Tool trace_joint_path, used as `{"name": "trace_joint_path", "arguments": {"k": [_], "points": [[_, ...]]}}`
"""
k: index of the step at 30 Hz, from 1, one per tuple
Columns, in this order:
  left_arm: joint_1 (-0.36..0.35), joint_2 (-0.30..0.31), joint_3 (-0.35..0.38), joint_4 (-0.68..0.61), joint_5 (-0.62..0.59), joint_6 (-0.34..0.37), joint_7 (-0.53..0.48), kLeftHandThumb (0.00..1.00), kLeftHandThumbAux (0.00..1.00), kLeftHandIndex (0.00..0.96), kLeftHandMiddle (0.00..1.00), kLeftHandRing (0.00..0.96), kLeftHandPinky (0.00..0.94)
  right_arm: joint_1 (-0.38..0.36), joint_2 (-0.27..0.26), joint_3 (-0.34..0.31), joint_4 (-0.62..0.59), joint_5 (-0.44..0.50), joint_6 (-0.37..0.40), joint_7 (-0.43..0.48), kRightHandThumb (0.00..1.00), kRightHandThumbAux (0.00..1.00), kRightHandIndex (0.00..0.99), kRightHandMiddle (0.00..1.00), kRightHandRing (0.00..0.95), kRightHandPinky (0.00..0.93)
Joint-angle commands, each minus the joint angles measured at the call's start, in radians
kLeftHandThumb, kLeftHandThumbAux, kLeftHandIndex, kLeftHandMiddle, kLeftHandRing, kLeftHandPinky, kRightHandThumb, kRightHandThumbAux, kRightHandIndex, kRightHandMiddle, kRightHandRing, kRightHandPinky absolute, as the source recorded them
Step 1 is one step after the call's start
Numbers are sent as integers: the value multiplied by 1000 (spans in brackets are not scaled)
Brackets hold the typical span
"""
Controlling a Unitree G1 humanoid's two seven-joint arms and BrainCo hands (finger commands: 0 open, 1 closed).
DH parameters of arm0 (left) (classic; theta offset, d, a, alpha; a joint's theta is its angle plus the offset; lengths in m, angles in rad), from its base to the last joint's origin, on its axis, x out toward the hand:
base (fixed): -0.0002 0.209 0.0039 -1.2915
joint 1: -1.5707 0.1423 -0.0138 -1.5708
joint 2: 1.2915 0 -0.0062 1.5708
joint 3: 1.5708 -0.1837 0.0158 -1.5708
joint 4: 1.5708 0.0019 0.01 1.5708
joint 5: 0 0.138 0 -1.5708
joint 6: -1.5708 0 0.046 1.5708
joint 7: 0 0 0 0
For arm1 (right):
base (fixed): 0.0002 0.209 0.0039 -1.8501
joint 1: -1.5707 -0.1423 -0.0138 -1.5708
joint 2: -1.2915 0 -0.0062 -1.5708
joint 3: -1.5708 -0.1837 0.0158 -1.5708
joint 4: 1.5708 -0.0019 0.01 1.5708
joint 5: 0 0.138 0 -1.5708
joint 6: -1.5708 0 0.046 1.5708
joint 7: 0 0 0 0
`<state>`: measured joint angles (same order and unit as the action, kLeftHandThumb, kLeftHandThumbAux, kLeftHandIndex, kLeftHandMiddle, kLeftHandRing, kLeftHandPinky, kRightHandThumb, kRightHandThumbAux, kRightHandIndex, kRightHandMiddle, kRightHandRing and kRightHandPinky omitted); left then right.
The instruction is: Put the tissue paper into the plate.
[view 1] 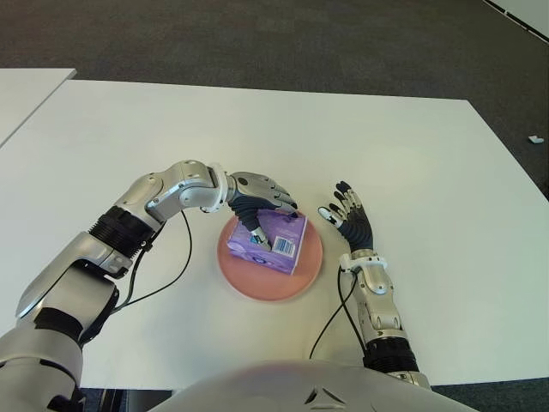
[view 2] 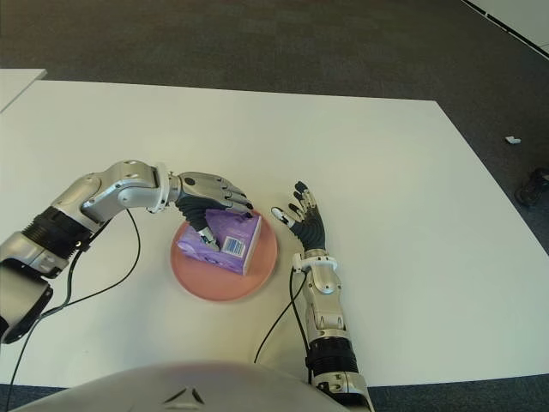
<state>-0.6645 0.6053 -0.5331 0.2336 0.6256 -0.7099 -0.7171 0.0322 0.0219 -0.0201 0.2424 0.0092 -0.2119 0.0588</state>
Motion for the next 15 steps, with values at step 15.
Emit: {"name": "trace_joint_path", "arguments": {"k": [15], "points": [[60,115,428,-106,-399,134,105,2,419,0,0,0,0,69,19,27,15,-5,77,-19,28,691,8,15,25,74]]}}
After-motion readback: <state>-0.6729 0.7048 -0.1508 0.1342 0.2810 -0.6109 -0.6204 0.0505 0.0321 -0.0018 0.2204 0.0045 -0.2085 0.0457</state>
